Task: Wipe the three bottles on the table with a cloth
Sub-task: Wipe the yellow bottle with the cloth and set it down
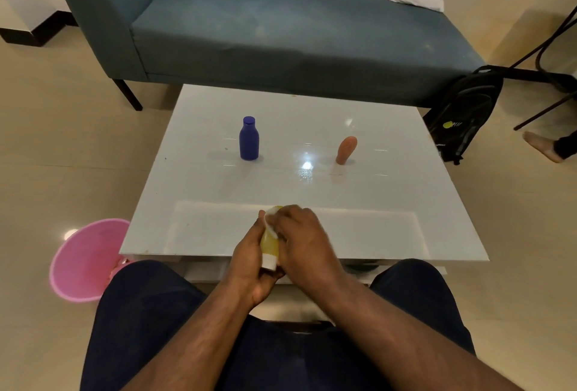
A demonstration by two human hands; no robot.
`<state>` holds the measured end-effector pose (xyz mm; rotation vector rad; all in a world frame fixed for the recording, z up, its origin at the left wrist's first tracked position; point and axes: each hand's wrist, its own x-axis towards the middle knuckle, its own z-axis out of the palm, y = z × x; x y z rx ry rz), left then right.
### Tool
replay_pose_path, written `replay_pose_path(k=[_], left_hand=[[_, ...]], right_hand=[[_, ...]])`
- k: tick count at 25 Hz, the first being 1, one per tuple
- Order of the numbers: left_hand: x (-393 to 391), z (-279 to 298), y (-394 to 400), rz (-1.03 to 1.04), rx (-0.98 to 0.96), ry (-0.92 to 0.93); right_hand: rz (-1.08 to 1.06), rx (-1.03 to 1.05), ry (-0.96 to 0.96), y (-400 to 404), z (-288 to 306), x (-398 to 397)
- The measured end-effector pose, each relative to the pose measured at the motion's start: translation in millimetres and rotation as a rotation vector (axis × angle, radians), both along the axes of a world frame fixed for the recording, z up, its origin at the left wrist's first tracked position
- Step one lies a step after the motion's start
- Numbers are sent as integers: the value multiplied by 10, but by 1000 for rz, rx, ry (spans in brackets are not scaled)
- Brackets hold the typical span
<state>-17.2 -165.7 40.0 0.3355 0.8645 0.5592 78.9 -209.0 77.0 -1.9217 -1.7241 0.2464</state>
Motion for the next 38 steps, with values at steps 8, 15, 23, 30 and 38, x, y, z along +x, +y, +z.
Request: replay_pose_path(k=[8, 15, 23, 30, 38], left_hand=[[48, -44, -16, 2, 81, 77], [-13, -81, 36, 61, 13, 10], [-39, -136, 41, 125, -70, -63], [-30, -70, 56, 91, -129, -84], [-3, -24, 75, 132, -135, -22]], right_hand=[[-80, 10, -16, 161, -32, 179], [130, -13, -88, -83, 13, 60], [102, -85, -116, -71, -135, -398], [-3, -16, 58, -39, -68, -130], [-109, 63, 246, -11, -128, 15]])
